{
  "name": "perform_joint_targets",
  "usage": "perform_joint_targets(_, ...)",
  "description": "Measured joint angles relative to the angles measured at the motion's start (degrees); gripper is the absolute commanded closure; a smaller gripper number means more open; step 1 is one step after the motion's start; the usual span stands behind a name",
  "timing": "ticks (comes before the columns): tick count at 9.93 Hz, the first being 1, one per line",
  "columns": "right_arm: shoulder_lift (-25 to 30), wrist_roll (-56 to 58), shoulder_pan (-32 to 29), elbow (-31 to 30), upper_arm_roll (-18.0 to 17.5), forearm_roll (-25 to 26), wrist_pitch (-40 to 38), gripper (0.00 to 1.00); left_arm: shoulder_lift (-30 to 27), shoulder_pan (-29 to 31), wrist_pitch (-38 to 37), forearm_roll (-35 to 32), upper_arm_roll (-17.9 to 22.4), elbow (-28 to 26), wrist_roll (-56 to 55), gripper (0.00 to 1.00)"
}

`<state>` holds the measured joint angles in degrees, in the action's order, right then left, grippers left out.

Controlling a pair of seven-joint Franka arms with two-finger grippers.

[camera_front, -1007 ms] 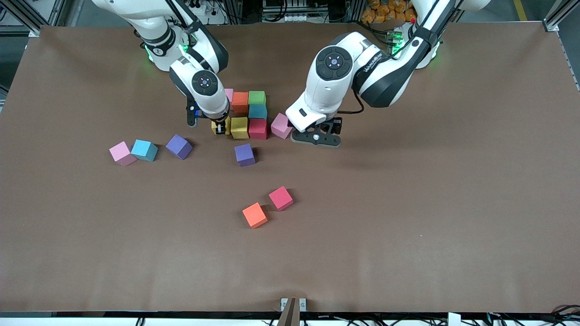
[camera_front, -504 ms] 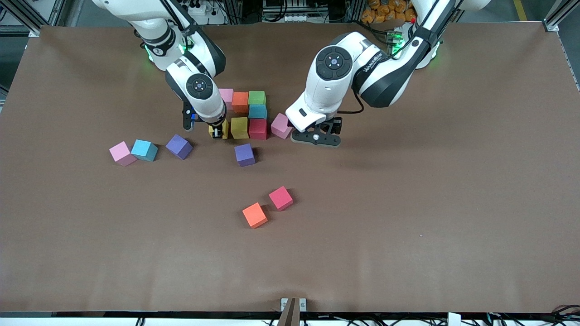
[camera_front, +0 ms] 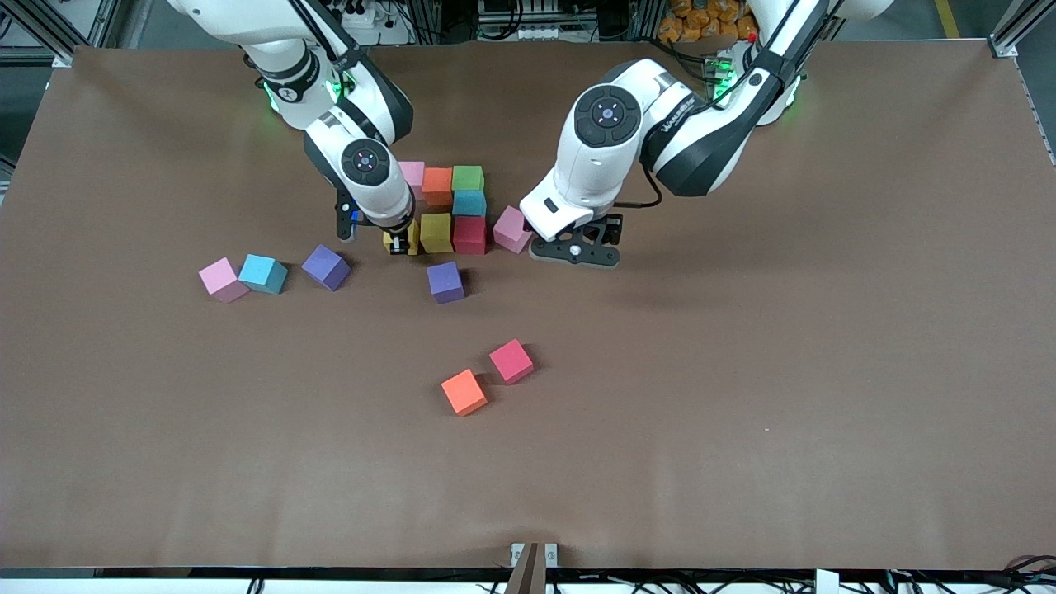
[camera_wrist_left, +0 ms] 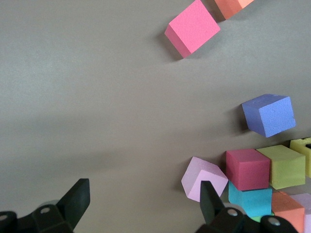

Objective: Form number 2 with 11 blocks

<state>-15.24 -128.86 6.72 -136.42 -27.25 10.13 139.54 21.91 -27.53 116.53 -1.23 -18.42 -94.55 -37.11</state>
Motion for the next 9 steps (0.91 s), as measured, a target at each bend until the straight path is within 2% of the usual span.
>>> perform_joint_targets(9,-1.5,-0.3,0.2,1.2,-0.2,0.0,-1.4,1.0,0.0,0.0,0.0,0.0,0.0,0.0,0.0,0.0)
